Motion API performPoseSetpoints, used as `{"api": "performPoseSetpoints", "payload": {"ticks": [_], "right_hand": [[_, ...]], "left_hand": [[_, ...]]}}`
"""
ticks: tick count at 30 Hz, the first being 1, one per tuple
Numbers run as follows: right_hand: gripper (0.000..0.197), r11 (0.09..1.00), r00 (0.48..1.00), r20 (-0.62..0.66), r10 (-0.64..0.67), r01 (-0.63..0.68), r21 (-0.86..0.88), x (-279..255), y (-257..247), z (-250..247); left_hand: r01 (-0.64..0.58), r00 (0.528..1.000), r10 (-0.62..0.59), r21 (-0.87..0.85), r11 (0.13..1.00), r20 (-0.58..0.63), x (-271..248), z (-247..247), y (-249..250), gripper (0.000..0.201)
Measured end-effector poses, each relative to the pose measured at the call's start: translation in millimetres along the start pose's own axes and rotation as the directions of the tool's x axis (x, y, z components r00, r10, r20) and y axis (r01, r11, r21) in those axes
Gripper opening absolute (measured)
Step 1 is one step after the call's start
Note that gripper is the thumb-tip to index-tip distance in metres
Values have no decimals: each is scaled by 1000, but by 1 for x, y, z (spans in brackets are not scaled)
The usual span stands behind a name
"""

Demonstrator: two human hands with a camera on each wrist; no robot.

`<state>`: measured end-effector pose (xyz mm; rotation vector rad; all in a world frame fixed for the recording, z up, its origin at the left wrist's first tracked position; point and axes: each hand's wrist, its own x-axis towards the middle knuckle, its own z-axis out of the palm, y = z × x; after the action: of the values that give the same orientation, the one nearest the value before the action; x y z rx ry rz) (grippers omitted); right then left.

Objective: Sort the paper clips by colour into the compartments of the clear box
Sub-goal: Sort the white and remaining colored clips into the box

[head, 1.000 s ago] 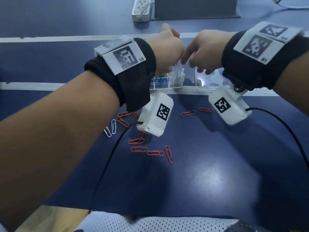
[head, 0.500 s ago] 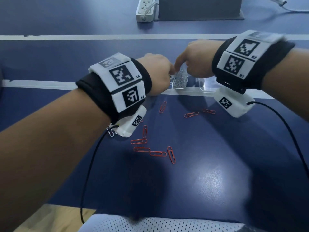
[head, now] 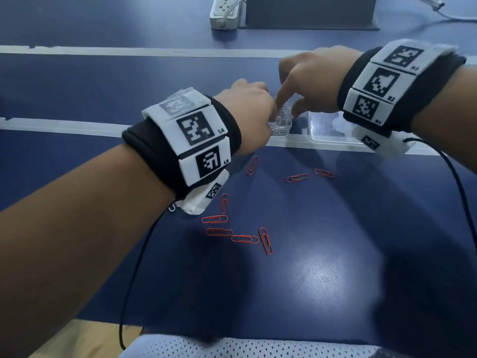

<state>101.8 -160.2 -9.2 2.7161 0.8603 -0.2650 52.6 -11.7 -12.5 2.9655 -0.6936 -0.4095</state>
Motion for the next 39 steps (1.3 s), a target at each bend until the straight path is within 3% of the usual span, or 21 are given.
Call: {"api": "performPoseSetpoints", "payload": {"ticks": [5,12,17,24,31,39], "right_hand": [[36,998,1000,-3,-5,4,-55,3,1,3],[39,988,997,71,-44,54,-147,3,2,2],[43,981,988,127,-86,106,-160,9,3,-5],[17,990,990,-22,-139,138,-22,10,8,-9],[10,988,978,-207,-9,40,148,-3,10,-13],[15,915,993,-81,80,-41,400,-15,-4,-5]], "left_hand": [[-32,997,29,-43,999,-77,1,-2,1,43],[-83,997,83,-6,997,-5,0,0,1,41],[-110,993,109,-21,994,-34,1,1,1,38],[-132,991,133,64,989,-3,1,4,4,38],[-105,994,102,148,983,28,0,5,8,38],[-65,996,60,-81,995,-61,-20,-14,-19,35]]}}
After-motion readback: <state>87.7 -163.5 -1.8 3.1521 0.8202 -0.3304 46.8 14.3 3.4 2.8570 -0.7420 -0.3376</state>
